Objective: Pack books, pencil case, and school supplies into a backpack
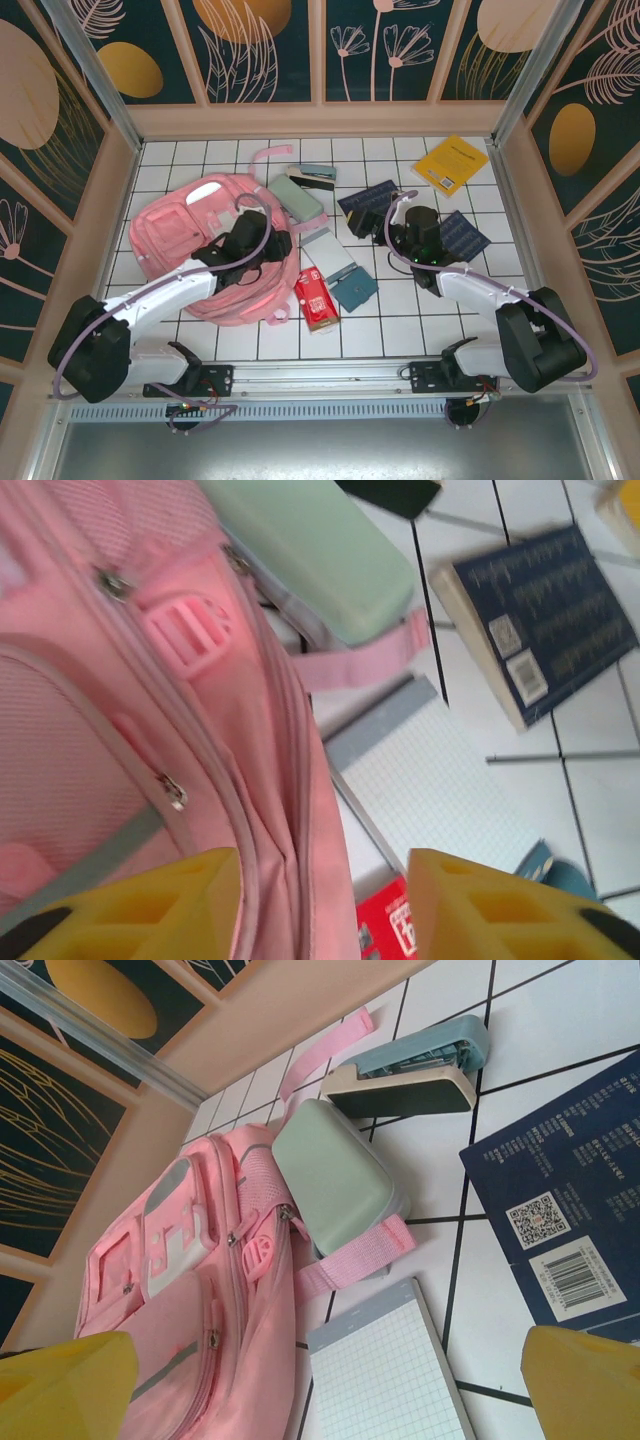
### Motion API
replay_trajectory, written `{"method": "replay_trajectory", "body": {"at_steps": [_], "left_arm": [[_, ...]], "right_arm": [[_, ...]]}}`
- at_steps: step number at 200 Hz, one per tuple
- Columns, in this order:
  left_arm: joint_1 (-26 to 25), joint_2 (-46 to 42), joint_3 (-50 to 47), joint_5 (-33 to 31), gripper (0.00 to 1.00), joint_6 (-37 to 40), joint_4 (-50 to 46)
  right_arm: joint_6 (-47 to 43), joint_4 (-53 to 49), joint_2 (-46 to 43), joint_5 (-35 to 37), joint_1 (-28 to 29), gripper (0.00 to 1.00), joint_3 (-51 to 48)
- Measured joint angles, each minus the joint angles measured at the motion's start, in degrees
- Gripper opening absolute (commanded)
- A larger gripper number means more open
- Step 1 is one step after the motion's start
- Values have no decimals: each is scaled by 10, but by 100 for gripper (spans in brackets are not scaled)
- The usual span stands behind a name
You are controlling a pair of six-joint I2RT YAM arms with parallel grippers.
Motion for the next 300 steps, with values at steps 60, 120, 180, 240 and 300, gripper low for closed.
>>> {"method": "replay_trajectory", "body": {"at_steps": [60, 120, 180, 240, 300], "left_arm": [[-79, 137, 66, -81, 51, 40, -68], [-107, 217, 115, -169, 0, 58, -125], [-125, 133, 108, -235, 0, 69, -180], [-125, 0, 55, -260, 0, 103, -200], [-125, -77, 25, -260, 0, 133, -205]], "right_arm": [[0, -3, -4, 1, 0, 99, 0], [-6, 2, -28, -1, 3, 99, -1], [-20, 71, -41, 26, 35, 98, -48], [-37, 64, 44, 8, 52, 84, 25], [19, 89, 216, -37, 94, 53, 164]]}}
